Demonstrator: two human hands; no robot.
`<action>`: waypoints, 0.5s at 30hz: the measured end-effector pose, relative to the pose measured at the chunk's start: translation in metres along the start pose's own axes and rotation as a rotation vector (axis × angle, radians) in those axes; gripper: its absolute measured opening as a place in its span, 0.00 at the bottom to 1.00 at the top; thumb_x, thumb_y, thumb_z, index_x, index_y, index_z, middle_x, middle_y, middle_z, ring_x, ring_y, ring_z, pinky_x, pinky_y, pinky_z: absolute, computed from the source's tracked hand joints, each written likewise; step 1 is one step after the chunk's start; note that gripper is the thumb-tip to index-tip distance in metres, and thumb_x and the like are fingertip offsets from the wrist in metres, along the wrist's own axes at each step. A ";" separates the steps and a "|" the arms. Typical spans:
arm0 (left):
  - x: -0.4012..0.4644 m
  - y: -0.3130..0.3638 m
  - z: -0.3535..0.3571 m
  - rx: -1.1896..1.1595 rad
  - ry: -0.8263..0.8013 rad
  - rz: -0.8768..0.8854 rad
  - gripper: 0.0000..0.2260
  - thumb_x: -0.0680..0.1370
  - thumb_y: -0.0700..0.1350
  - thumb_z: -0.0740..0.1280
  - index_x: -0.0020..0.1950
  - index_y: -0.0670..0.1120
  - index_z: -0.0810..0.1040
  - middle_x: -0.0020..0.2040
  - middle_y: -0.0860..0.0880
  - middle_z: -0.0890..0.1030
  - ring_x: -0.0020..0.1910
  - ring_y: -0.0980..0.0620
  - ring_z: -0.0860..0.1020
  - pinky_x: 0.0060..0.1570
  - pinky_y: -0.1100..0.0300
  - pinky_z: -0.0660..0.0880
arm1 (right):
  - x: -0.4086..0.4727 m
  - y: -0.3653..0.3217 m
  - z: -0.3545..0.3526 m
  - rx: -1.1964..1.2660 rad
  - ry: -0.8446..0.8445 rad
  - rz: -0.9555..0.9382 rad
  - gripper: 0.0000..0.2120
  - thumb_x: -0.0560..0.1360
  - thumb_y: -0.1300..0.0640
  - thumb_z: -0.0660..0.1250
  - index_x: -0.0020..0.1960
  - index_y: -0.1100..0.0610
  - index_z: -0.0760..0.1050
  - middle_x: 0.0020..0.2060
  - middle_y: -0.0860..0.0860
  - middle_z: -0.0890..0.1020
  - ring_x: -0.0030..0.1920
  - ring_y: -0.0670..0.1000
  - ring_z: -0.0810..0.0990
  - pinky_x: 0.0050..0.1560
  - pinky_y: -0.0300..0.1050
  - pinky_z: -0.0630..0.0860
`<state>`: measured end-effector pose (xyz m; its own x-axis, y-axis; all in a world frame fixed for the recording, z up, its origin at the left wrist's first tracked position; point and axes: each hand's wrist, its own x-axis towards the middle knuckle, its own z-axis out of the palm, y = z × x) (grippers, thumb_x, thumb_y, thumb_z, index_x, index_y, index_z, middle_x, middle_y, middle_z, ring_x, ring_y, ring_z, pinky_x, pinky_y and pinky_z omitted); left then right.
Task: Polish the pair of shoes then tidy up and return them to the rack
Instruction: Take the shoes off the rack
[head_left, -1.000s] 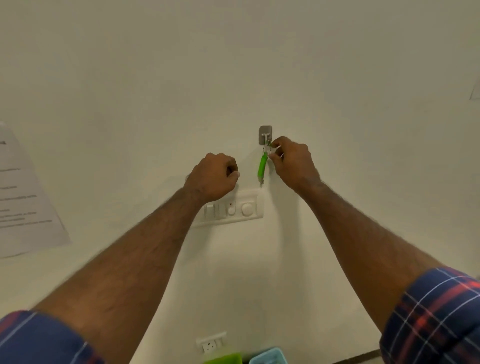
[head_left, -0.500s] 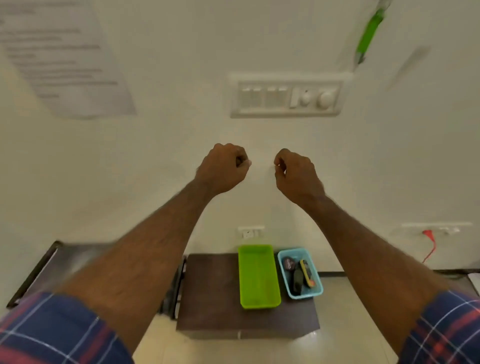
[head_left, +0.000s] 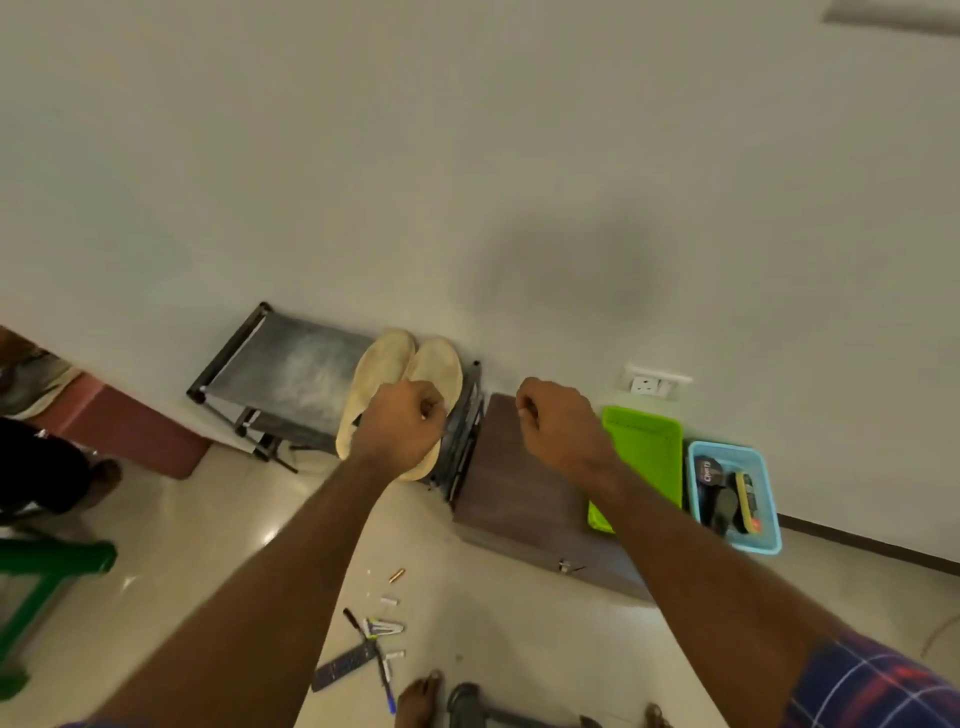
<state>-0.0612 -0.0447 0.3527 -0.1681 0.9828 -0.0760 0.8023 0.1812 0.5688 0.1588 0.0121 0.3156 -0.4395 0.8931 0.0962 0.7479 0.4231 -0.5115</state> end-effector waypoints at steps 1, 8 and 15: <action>-0.004 -0.016 0.006 0.004 0.006 -0.015 0.07 0.77 0.46 0.67 0.41 0.49 0.83 0.36 0.54 0.83 0.37 0.51 0.80 0.42 0.52 0.79 | -0.001 -0.003 0.018 0.005 -0.018 -0.012 0.04 0.75 0.57 0.60 0.46 0.53 0.74 0.40 0.53 0.81 0.41 0.59 0.79 0.42 0.53 0.76; -0.019 -0.101 0.070 -0.019 -0.023 -0.077 0.06 0.77 0.43 0.68 0.46 0.46 0.85 0.39 0.52 0.84 0.37 0.53 0.80 0.39 0.54 0.80 | -0.008 -0.002 0.125 0.050 -0.131 -0.002 0.04 0.75 0.60 0.60 0.43 0.52 0.71 0.38 0.49 0.78 0.36 0.53 0.75 0.37 0.53 0.76; -0.014 -0.142 0.148 -0.028 0.059 -0.021 0.08 0.76 0.46 0.67 0.38 0.47 0.83 0.34 0.53 0.82 0.32 0.53 0.79 0.35 0.54 0.78 | -0.013 0.031 0.206 0.085 -0.097 -0.031 0.06 0.75 0.61 0.59 0.41 0.53 0.69 0.35 0.50 0.77 0.34 0.53 0.75 0.36 0.55 0.76</action>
<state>-0.0881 -0.0789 0.1515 -0.2185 0.9750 -0.0403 0.7818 0.1997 0.5906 0.0854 -0.0176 0.1221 -0.5104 0.8593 0.0323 0.6901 0.4317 -0.5809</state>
